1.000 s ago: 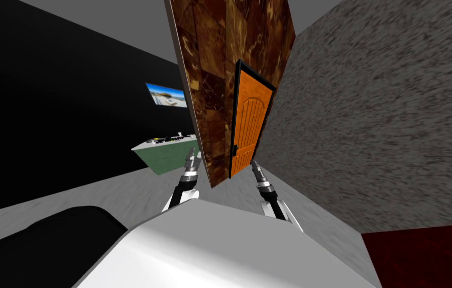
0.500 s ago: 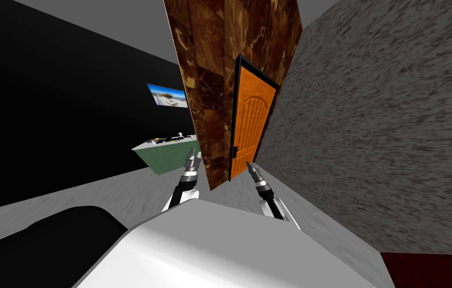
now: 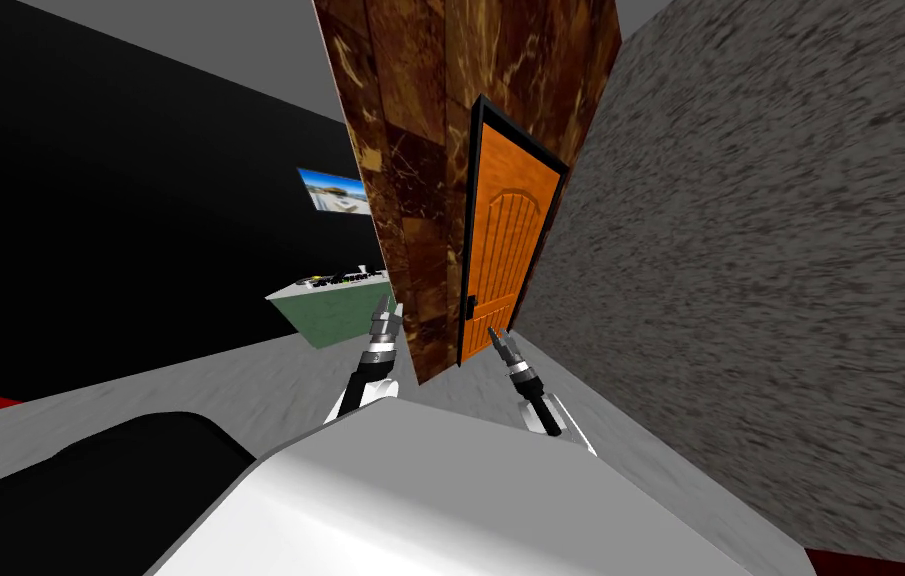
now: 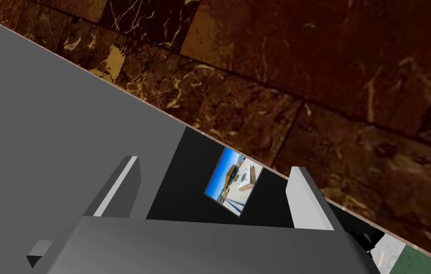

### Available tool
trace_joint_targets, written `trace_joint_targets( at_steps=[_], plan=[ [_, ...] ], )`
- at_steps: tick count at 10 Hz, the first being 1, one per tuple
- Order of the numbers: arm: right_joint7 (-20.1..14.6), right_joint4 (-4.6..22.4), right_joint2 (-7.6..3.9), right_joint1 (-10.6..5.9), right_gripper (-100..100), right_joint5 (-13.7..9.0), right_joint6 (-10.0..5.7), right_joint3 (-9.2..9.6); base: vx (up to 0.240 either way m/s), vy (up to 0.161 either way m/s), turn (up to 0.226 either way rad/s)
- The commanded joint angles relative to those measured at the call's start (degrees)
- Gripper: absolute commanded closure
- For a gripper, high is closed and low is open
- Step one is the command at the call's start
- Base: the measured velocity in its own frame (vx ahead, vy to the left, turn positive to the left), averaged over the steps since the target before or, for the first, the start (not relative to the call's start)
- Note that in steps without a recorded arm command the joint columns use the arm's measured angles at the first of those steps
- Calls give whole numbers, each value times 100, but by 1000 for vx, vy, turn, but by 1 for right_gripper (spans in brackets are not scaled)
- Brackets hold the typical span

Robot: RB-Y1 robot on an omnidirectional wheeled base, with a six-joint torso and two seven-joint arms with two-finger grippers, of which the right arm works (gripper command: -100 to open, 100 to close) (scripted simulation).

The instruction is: Pull the door open

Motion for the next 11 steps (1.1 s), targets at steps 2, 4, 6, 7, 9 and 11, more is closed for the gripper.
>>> trace_joint_targets(
  at_steps=[2, 4, 6, 7, 9, 11],
  plan=[
    [290, 324, -118, -196, -100, 226, 91, 75, 182, -95, 66],
    [493, 583, -191, -327, -100, 381, 117, 122, 136, -65, 72],
    [744, 903, -281, -490, -100, 573, 149, 179, 148, -59, 75],
    [866, 1059, -325, -569, -100, 666, 164, 207, 149, -65, 95],
    [972, 1193, -363, -637, -100, 746, 177, 230, 122, -67, 39],
    [1171, 1448, -434, -767, -100, 899, 203, 276, 127, -56, 69]
  ],
)
